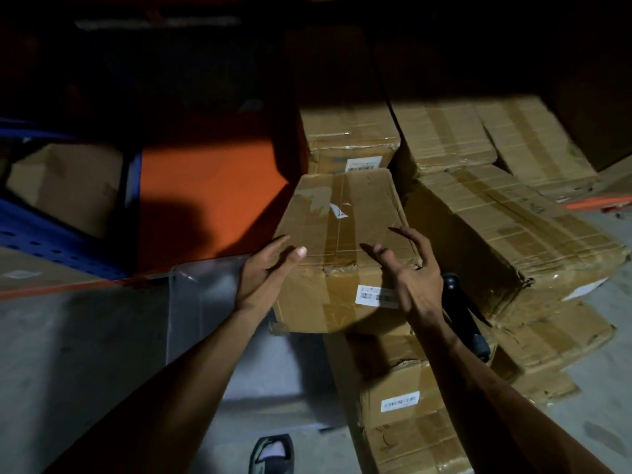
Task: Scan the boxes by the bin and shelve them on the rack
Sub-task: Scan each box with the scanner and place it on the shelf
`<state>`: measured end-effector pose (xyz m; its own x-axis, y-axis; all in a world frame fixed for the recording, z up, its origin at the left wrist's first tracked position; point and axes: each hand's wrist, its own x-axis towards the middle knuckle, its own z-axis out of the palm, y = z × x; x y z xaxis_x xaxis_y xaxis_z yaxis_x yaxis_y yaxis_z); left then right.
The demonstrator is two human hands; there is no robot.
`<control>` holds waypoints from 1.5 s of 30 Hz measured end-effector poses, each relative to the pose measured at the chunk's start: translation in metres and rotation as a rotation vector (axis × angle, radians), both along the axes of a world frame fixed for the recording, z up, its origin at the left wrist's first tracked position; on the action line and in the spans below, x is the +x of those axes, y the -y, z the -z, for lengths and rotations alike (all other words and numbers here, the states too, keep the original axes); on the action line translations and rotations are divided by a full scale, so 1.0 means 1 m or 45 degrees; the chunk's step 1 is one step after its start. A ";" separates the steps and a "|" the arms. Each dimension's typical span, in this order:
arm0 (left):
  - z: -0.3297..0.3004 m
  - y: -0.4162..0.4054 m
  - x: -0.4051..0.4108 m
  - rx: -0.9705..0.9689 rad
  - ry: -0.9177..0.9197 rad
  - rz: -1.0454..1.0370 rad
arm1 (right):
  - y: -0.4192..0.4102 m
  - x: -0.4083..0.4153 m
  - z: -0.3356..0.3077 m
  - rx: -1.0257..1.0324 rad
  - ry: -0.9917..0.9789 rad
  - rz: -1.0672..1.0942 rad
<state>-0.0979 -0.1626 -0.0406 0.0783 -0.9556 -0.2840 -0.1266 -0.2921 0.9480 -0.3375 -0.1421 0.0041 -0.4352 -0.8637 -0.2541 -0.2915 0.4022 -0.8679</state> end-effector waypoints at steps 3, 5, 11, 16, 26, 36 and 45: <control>0.005 0.002 0.000 0.057 -0.111 -0.026 | 0.002 -0.001 0.001 0.027 0.007 -0.008; 0.008 0.003 -0.002 0.120 -0.119 -0.151 | 0.002 -0.001 0.001 0.032 0.012 -0.006; -0.009 0.003 -0.015 0.095 -0.136 -0.182 | 0.004 0.000 -0.018 -0.046 0.099 0.001; -0.055 -0.001 -0.019 0.050 -0.102 -0.217 | 0.003 -0.003 -0.055 -0.085 0.112 0.028; -0.174 -0.061 -0.011 -0.095 0.034 -0.184 | -0.067 -0.001 -0.153 -0.176 0.274 0.026; -0.328 -0.187 -0.066 -0.299 0.018 -0.208 | -0.199 -0.060 -0.306 -0.402 0.252 -0.038; -0.473 -0.293 -0.102 -0.537 -0.015 -0.188 | -0.303 -0.101 -0.430 -0.653 0.211 -0.095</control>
<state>-0.2001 0.1300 0.4329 0.2214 -0.9669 0.1265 -0.1009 0.1063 0.9892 -0.4382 0.1611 0.4345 -0.3581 -0.9218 0.1482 -0.1452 -0.1018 -0.9841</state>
